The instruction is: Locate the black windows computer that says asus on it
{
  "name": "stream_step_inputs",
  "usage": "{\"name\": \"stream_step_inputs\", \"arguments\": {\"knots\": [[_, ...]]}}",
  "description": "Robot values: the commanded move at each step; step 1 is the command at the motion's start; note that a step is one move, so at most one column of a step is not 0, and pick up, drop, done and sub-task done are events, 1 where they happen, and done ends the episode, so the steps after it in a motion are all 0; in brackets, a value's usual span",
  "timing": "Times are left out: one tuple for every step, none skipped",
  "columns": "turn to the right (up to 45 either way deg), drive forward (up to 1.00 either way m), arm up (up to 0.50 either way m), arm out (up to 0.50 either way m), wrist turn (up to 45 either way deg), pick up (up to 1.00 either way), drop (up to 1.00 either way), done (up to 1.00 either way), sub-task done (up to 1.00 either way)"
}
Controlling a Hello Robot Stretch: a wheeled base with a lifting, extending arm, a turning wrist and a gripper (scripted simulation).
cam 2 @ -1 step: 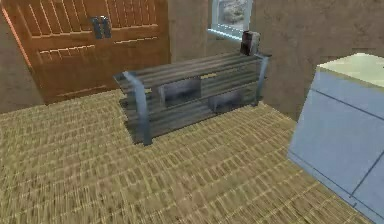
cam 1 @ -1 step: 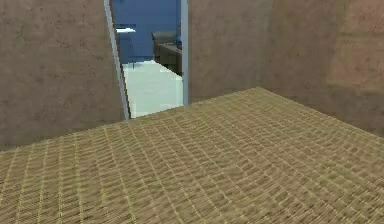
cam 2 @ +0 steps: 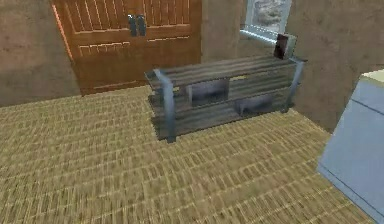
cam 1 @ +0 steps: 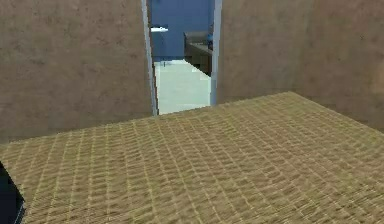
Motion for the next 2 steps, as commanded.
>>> {"name": "stream_step_inputs", "arguments": {"knots": [[0.0,1.00,0.00,0.00,0.0,0.00,0.00,0.00,0.00],[0.0,1.00,0.00,0.00,0.0,0.00,0.00,0.00,0.00]]}}
